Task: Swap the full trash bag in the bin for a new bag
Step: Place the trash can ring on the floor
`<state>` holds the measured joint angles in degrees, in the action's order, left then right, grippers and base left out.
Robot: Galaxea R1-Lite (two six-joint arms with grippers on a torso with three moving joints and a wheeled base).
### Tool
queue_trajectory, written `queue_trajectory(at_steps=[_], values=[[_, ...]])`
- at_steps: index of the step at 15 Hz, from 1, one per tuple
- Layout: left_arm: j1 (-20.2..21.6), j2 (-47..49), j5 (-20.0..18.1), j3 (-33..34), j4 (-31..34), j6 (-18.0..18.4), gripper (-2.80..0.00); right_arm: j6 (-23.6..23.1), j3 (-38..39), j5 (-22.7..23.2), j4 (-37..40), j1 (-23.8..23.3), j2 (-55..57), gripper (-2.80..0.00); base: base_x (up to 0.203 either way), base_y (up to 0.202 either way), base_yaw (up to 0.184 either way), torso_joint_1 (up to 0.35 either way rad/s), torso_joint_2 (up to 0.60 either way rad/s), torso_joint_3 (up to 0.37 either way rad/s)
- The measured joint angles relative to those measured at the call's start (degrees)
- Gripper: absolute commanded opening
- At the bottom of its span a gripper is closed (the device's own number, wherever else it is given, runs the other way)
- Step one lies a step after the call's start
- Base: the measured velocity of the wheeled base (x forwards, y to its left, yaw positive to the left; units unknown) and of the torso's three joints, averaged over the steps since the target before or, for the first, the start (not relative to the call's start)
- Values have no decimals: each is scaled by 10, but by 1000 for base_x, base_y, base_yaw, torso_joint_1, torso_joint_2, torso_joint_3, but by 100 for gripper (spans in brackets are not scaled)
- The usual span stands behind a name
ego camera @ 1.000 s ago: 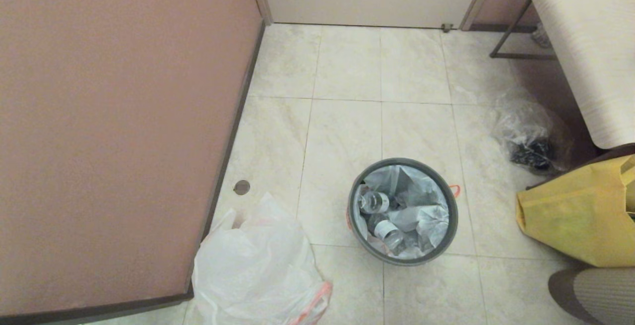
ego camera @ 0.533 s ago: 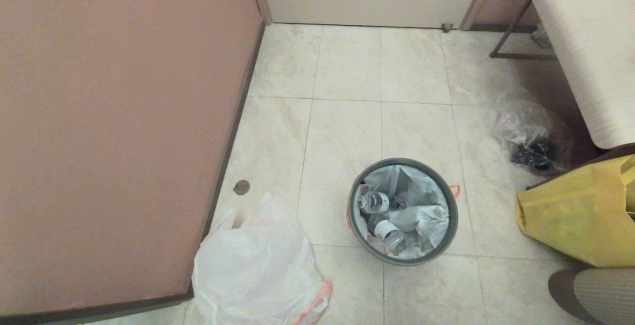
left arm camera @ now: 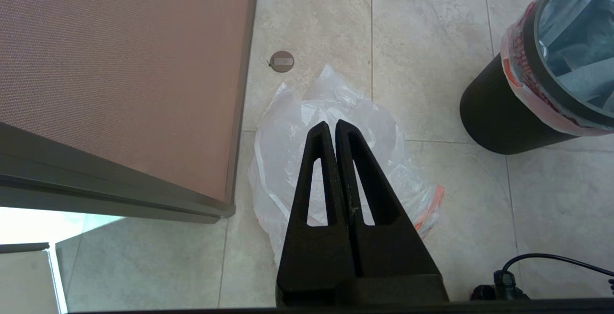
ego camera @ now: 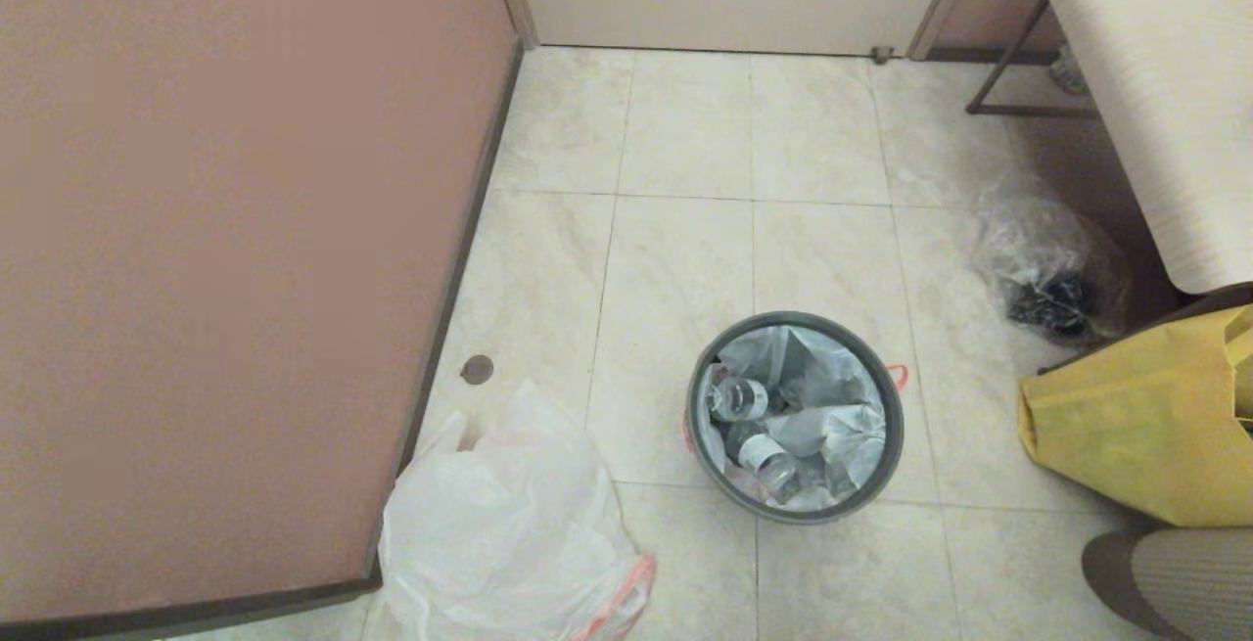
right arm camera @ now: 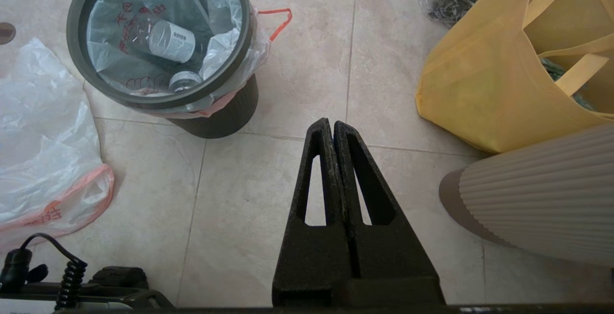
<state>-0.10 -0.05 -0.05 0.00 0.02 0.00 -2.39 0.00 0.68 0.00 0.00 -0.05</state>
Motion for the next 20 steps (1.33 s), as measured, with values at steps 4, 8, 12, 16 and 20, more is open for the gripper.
queue_trajectory(at_steps=[4, 8, 12, 16, 20], values=[[0, 0, 0, 0, 0, 0, -280, 0, -26, 0, 2, 0, 0, -280, 0, 0, 0, 0, 0, 0], [0, 0, 0, 0, 0, 0, -280, 0, -84, 0, 7, -1, 7, -280, 0, 0, 0, 0, 0, 0], [0, 0, 0, 0, 0, 0, -280, -7, -113, 0, 21, -4, 23, -280, 0, 0, 0, 0, 0, 0], [0, 0, 0, 0, 0, 0, -280, -7, -135, -1, 20, -4, 43, -280, 0, 0, 0, 0, 0, 0], [0, 0, 0, 0, 0, 0, -280, -7, -195, -1, 20, -4, 106, -280, 0, 0, 0, 0, 0, 0]])
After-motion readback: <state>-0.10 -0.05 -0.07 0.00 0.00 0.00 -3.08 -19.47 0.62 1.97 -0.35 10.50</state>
